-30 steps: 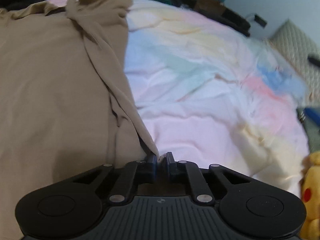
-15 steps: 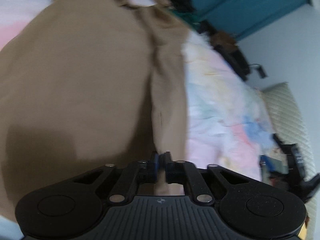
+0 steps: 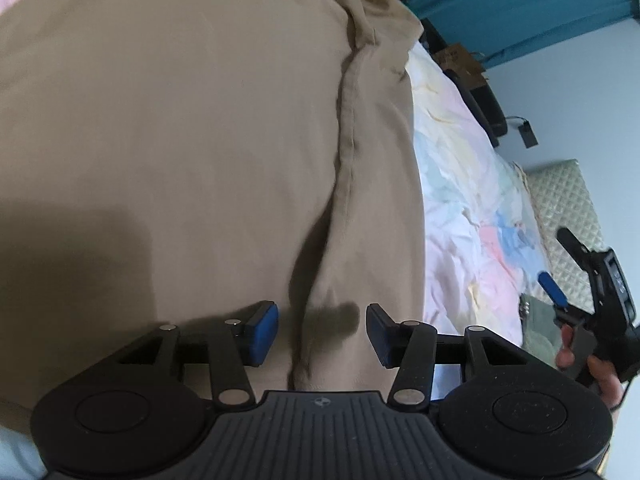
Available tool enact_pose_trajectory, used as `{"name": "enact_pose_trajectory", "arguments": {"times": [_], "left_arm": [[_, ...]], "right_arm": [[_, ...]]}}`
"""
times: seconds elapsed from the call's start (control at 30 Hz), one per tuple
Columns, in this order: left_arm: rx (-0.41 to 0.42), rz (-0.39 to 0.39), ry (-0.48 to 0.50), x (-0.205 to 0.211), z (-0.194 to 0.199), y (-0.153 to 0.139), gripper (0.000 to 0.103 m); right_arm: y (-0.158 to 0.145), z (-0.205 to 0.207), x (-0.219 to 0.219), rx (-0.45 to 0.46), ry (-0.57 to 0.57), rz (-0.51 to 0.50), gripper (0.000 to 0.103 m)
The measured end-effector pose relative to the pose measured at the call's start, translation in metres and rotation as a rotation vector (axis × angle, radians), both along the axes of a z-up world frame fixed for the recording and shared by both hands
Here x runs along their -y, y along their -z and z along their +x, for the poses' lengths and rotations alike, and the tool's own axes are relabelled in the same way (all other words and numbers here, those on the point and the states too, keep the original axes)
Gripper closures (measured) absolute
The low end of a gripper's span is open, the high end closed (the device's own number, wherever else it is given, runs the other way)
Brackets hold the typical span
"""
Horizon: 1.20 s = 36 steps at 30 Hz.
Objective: Fold clothes
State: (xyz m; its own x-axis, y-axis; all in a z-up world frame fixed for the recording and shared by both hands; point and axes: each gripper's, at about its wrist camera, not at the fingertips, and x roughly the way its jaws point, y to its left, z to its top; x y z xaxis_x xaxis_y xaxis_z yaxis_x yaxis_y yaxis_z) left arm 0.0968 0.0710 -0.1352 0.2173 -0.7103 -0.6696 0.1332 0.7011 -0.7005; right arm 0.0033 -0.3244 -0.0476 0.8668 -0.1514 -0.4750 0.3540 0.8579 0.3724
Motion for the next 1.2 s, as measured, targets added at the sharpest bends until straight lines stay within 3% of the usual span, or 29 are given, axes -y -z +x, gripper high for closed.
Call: {"name": "enact_pose_trajectory", "arguments": {"times": [0.13,0.2,0.27,0.33,0.6,0.7,0.83,0.93,1.03,1.1,1.2], "left_arm": [[0.002,-0.029,0.069,0.013,-0.004,0.002,0.056],[0.024,-0.016,0.085,0.018,-0.007,0.000,0.069],[0.047,-0.002,0.099,0.024,-0.010,-0.002,0.090],[0.071,0.020,0.111,0.026,-0.014,-0.006,0.098],[0.128,0.103,0.126,0.032,-0.021,-0.027,0.101],[0.152,0.183,0.067,0.032,-0.030,-0.033,0.101],[0.181,0.269,0.058,0.039,-0.037,-0.030,0.100],[0.251,0.279,0.067,0.047,-0.041,-0.045,0.081],[0.345,0.319,0.061,0.057,-0.040,-0.065,0.049],[0.419,0.357,0.051,0.062,-0.037,-0.080,0.045],[0.541,0.415,-0.014,0.056,-0.020,-0.111,0.030]], "right_arm": [[0.002,0.005,-0.009,-0.023,-0.028,-0.019,0.010],[0.002,0.005,-0.012,-0.029,-0.040,-0.025,0.010],[0.002,0.006,-0.016,-0.033,-0.050,-0.030,0.010],[0.002,0.007,-0.019,-0.037,-0.060,-0.034,0.010],[0.001,0.011,-0.036,-0.053,-0.121,-0.104,0.010],[-0.001,0.010,-0.042,-0.051,-0.145,-0.119,0.010],[-0.002,0.011,-0.046,-0.049,-0.167,-0.118,0.010],[-0.004,0.008,-0.050,-0.039,-0.179,-0.119,0.010],[-0.007,0.000,-0.055,-0.006,-0.189,-0.109,0.010],[-0.011,0.002,-0.059,0.028,-0.203,-0.091,0.010],[-0.016,0.021,-0.068,0.028,-0.242,-0.129,0.010]]}}
